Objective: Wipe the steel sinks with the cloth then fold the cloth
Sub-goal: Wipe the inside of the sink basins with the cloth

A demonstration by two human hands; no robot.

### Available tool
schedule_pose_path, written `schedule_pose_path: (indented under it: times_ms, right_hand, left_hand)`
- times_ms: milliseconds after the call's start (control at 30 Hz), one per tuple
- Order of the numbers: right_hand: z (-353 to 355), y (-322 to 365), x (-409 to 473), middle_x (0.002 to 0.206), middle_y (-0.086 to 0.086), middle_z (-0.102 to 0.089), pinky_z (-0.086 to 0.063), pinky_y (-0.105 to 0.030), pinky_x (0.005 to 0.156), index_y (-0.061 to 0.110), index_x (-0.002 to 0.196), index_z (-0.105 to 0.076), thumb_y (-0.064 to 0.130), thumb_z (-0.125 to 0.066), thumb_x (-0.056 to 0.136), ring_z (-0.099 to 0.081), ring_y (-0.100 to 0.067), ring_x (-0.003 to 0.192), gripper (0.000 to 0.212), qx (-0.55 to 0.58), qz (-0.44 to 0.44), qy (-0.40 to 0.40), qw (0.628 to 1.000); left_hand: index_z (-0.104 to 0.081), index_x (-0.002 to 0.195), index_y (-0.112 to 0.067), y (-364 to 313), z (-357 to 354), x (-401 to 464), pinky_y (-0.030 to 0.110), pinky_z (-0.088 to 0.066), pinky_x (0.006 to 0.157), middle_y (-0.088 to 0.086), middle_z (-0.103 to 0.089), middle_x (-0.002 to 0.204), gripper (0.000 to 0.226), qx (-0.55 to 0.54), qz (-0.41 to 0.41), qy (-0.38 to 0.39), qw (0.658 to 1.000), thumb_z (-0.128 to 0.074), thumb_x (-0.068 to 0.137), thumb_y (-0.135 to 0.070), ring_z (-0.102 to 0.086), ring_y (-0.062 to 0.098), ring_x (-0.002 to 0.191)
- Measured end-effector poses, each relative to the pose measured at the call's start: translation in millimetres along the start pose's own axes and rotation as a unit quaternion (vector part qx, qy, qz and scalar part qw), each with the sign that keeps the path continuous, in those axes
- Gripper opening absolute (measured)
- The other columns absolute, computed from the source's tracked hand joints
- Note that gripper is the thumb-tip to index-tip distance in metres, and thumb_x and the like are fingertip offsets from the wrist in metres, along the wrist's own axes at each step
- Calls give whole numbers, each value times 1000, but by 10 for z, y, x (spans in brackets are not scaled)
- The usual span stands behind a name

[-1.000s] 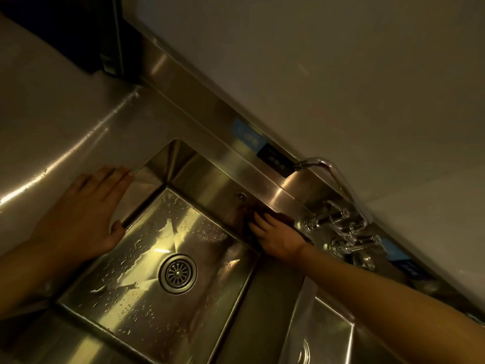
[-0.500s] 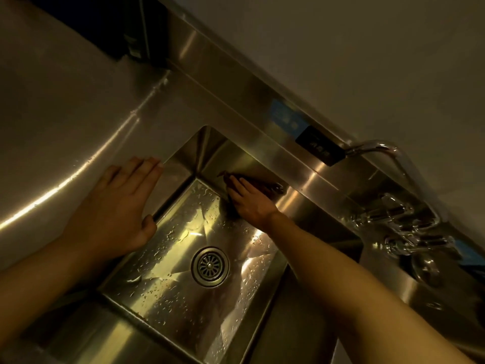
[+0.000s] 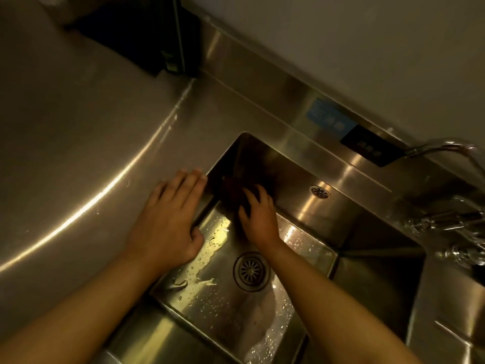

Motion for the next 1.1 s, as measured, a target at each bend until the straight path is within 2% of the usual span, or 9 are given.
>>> schedule_pose_path:
  times_ms: [67,133,367,467,667,767,867,967,1100]
  right_hand:
    - [-268,-57,-126,164,-6,-22,-29,-54,117,29,148,-48,42,-53,97,-25,-33,148,53,-26,-68,32,997]
    - [-438,-128,-240,166,-4,-17,-22,-59,118,32,149,-45,47,-50,97,-14,-33,152,55,-41,-86,46,994]
    - [-684,-258,-204,170,2,0,-7,-63,123,40,161,-13,68,-43,96,8,-29,157,77,-69,-29,121,990]
    - [-811,-263,-136,171,1,5,-1,-61,124,41,161,-7,70,-39,97,13,-29,156,78,-75,-20,131,988]
    - [-1166,-39,-362,171,-1,-5,-7,-55,125,39,161,-17,49,-41,104,7,-26,157,63,-35,-25,63,997]
    - [-1457,197,-793,171,-2,-4,-10,-59,123,37,161,-18,41,-43,104,9,-27,157,63,-30,20,109,993]
    - [-1703,373,-1377,171,-3,-5,-6,-61,123,36,161,-18,40,-44,104,8,-29,157,63,-19,116,148,982]
    - [-1864,366,-1812,171,-4,-6,-3,-61,120,36,161,-17,32,-59,96,6,-31,157,78,-58,214,204,954]
    - [-1718,187,-1610,171,-1,-2,-5,-59,124,36,161,-19,11,-55,95,17,-24,154,80,-82,272,256,924]
  left_hand:
    - [-14,166,-14,1,-5,-5,44,-2,127,8,-14,173,105,-4,0,1,1000,-64,81,-49,-12,27,159]
    - [-13,166,-15,6,-12,2,45,-4,128,7,-12,174,105,-7,-1,4,1000,-63,81,-50,-10,26,160]
    - [-14,166,-14,-2,-4,5,52,-16,128,6,-13,174,105,-26,-1,1,1000,-63,80,-48,-10,25,160]
    - [-16,166,-14,-3,-18,14,54,-19,127,6,-15,173,103,-30,-2,-1,1000,-60,80,-49,-10,24,160]
    - [-13,166,-17,32,-54,22,49,-11,129,3,-13,174,104,-36,-9,-8,999,-58,80,-52,-5,21,161]
    - [-12,166,-18,25,-39,20,49,-10,129,3,-14,174,104,-48,-12,-5,999,-61,80,-51,-6,21,161]
    - [-12,166,-18,30,-17,17,50,-12,128,3,-15,173,106,-51,-12,1,999,-63,79,-50,-8,22,161]
    - [-14,166,-17,36,-4,23,52,-16,128,4,-17,173,105,-53,-12,2,999,-63,78,-48,-10,23,161]
    - [-15,166,-17,28,-10,20,52,-18,127,5,-17,173,105,-55,-16,0,998,-61,77,-48,-11,24,160]
Point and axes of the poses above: each hand's wrist, its own x-axis towards the middle knuckle, its own z-axis out of the back of the hand, y = z × x, the point moved 4 cm from there along x, towards the middle knuckle
